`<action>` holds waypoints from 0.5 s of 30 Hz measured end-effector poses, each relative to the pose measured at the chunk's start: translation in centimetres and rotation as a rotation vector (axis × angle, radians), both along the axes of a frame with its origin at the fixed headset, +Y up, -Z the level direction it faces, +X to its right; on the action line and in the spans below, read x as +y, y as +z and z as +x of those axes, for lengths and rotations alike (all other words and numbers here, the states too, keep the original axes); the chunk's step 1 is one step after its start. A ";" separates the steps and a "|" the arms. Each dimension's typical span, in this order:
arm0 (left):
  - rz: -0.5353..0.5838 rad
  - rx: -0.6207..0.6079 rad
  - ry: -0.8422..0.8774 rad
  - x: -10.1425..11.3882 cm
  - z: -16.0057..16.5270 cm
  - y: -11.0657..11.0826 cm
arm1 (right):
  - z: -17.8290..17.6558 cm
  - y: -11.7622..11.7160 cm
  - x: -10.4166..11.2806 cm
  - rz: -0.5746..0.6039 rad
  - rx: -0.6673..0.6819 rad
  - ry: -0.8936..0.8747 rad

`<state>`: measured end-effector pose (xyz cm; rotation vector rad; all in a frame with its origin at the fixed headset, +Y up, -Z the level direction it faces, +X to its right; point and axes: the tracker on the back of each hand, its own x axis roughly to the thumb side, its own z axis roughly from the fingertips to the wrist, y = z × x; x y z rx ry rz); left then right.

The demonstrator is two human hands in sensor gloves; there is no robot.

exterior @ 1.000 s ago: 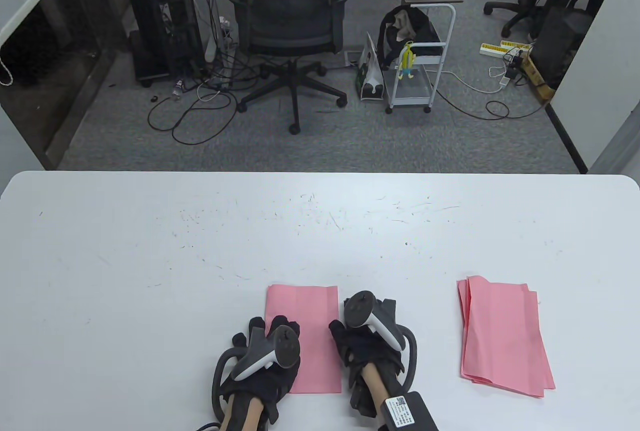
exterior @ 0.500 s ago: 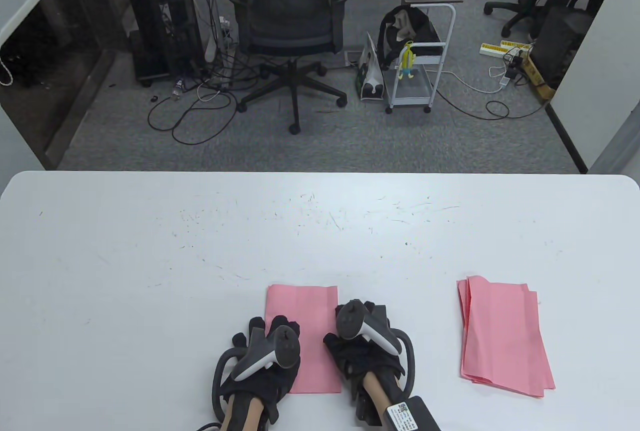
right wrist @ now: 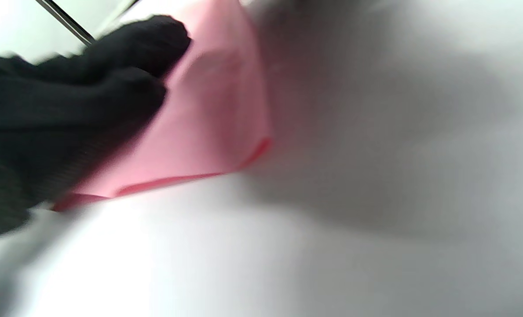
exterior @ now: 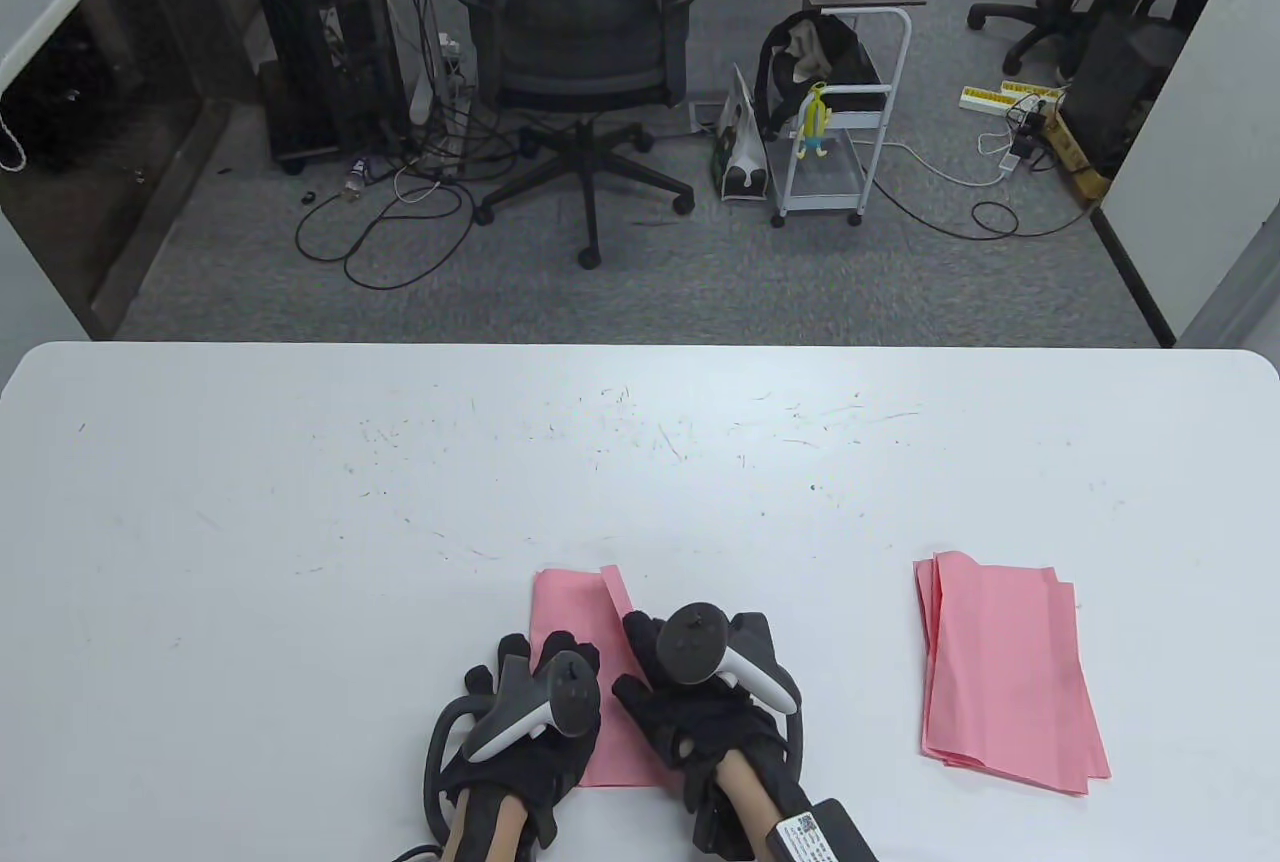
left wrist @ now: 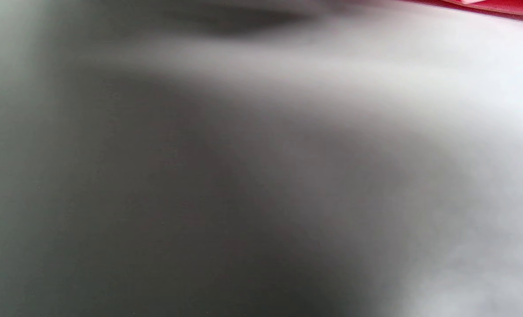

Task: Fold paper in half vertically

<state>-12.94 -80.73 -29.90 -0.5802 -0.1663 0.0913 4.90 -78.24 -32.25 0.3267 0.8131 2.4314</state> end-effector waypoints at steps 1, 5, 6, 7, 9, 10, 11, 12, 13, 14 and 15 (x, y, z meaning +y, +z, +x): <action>0.000 0.000 0.000 0.0 0.0 0.0 | 0.1 0.0 0.2 -0.007 -0.014 -0.050; 0.001 0.000 0.000 0.0 0.0 0.0 | 0.7 -0.1 0.4 -0.040 -0.096 -0.139; 0.001 0.000 0.000 0.0 0.0 0.0 | 0.8 -0.1 0.4 -0.058 -0.126 -0.159; 0.000 0.000 0.000 0.0 0.0 0.0 | 0.9 -0.1 0.3 -0.080 -0.156 -0.183; 0.000 0.000 0.000 0.0 0.0 0.0 | 1.3 -0.2 0.1 -0.109 -0.216 -0.202; 0.000 0.000 0.000 0.0 0.0 0.0 | 1.5 -0.2 -0.1 -0.118 -0.241 -0.192; -0.001 0.000 0.000 0.0 0.0 0.0 | 1.6 -0.3 -0.2 -0.125 -0.254 -0.187; -0.001 0.000 -0.002 0.0 0.0 0.0 | 1.7 -0.3 -0.4 -0.129 -0.276 -0.176; -0.001 -0.001 -0.004 0.0 0.0 0.0 | 1.8 -0.4 -0.6 -0.129 -0.297 -0.161; -0.001 -0.001 -0.005 0.0 0.0 0.0 | 1.9 -0.5 -0.7 -0.119 -0.313 -0.136; -0.002 -0.001 -0.006 0.0 0.0 0.0 | 2.0 -0.5 -0.7 -0.107 -0.323 -0.112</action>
